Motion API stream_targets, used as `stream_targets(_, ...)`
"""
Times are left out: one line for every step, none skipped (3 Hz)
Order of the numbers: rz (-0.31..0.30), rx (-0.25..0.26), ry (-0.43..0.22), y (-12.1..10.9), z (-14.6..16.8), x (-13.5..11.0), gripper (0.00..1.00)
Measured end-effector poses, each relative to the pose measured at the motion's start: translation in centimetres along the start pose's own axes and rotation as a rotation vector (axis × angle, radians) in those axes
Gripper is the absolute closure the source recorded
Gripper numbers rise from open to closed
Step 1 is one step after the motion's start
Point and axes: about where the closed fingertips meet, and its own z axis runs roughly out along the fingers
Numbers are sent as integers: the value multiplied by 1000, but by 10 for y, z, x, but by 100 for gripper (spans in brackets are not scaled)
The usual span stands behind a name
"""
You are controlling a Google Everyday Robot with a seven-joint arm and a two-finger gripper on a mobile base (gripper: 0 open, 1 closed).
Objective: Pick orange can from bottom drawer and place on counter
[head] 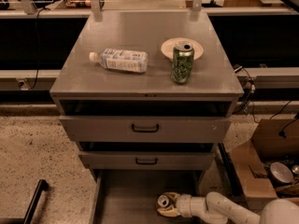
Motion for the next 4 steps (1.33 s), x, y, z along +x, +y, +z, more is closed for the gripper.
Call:
stream_targets(8,-21,-63,2,-2,-17,80)
stream_targets(-40,-44,-122,4,-26,-67,100)
stream_targets(-128,-81,-132,3,-61,-141,100)
stream_targets(-214,-124,-114,-3,-95,-209,100)
